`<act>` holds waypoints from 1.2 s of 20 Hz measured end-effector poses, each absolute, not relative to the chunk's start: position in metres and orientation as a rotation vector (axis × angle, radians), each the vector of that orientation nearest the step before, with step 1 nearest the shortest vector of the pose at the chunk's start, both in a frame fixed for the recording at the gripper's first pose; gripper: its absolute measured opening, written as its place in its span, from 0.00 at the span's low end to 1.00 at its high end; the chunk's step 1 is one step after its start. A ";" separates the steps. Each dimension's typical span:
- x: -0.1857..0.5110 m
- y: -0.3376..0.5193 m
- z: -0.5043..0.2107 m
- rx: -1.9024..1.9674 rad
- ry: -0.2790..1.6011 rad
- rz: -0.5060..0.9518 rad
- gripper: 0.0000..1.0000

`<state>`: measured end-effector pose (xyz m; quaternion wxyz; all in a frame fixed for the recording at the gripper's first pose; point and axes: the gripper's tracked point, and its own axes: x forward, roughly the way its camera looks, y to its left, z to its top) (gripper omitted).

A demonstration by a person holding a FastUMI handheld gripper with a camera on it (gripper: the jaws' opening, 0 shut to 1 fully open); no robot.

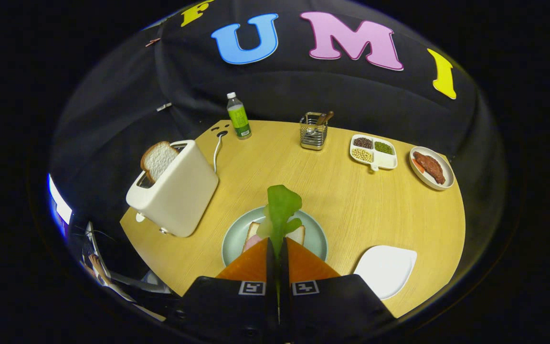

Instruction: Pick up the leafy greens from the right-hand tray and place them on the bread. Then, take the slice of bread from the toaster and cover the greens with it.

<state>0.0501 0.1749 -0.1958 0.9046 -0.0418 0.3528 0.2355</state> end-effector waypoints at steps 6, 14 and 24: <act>0.063 0.200 -0.216 -0.127 0.751 0.492 0.10; 0.068 0.207 -0.234 -0.160 0.779 0.488 0.22; 0.067 0.211 -0.242 -0.186 0.775 0.478 0.85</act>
